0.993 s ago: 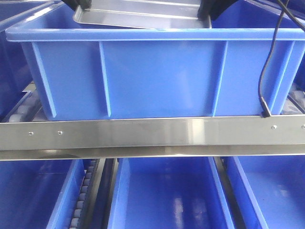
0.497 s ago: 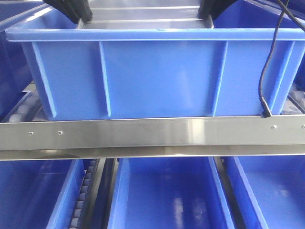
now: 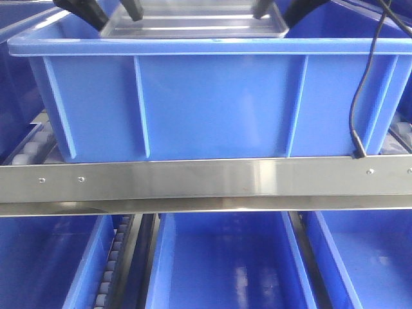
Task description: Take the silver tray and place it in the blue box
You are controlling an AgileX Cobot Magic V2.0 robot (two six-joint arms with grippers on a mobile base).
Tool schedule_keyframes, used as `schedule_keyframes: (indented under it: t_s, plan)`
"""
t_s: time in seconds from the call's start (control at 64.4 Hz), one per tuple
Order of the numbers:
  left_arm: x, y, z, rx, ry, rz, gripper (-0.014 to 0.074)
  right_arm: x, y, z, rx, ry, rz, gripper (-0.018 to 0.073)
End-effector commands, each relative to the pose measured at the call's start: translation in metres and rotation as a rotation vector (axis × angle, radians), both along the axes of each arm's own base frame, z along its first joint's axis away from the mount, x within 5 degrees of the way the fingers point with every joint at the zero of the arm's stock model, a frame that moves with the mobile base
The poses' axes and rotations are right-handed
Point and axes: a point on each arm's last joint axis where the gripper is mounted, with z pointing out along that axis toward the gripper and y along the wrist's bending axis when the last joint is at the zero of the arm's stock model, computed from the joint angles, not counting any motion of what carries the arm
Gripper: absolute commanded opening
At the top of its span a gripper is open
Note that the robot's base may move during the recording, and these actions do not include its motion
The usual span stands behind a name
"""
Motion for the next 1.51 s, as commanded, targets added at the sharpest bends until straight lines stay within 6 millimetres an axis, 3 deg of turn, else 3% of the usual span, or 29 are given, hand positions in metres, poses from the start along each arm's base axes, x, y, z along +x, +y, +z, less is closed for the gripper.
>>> schedule_keyframes:
  t_s: [0.0,0.248,0.31,0.419,0.512,0.574,0.761,0.869,1.071,1.242,1.366,1.49]
  plan:
    - [-0.005,0.010,0.040,-0.103,-0.131,0.038,0.0269,-0.007,-0.011,0.043,0.070,-0.161,-0.025,0.0596]
    - [-0.003,0.014,0.040,-0.107,-0.132,0.051,0.0262,-0.006,-0.012,0.045,0.069,-0.183,-0.033,0.0589]
    - [-0.003,0.014,0.040,-0.107,-0.132,0.051,0.0207,-0.006,-0.012,0.045,0.069,-0.183,-0.033,0.0545]
    - [-0.003,0.014,0.040,-0.107,-0.132,0.051,-0.0016,-0.006,-0.012,0.044,0.067,-0.177,-0.031,0.0302]
    - [-0.002,0.014,0.040,-0.112,-0.147,0.055,0.0001,-0.006,-0.012,0.044,0.067,-0.178,-0.031,0.0032]
    - [0.000,0.014,0.040,-0.119,-0.157,0.059,-0.0006,-0.006,-0.012,0.045,0.068,-0.180,-0.032,0.0076]
    - [-0.001,0.015,0.038,-0.113,-0.135,0.056,-0.0007,-0.008,-0.012,0.042,0.056,-0.145,-0.018,0.0048]
    - [-0.006,0.012,0.043,-0.171,-0.121,0.052,-0.0004,-0.016,-0.011,0.053,0.051,-0.213,-0.003,0.0048]
    - [-0.026,0.009,0.063,-0.232,-0.267,0.063,-0.0004,-0.055,-0.006,0.077,0.025,-0.469,0.040,0.0048]
    - [-0.047,0.011,0.062,-0.194,-0.383,0.033,-0.0004,-0.093,-0.017,0.069,-0.010,-0.620,0.020,0.0050]
    - [-0.071,0.013,0.053,-0.147,-0.452,-0.005,-0.0004,-0.126,-0.031,0.068,-0.020,-0.732,-0.016,0.0050]
    - [-0.101,0.022,0.049,-0.183,-0.597,0.034,-0.0004,-0.155,-0.043,0.054,-0.024,-0.787,-0.049,0.0050]
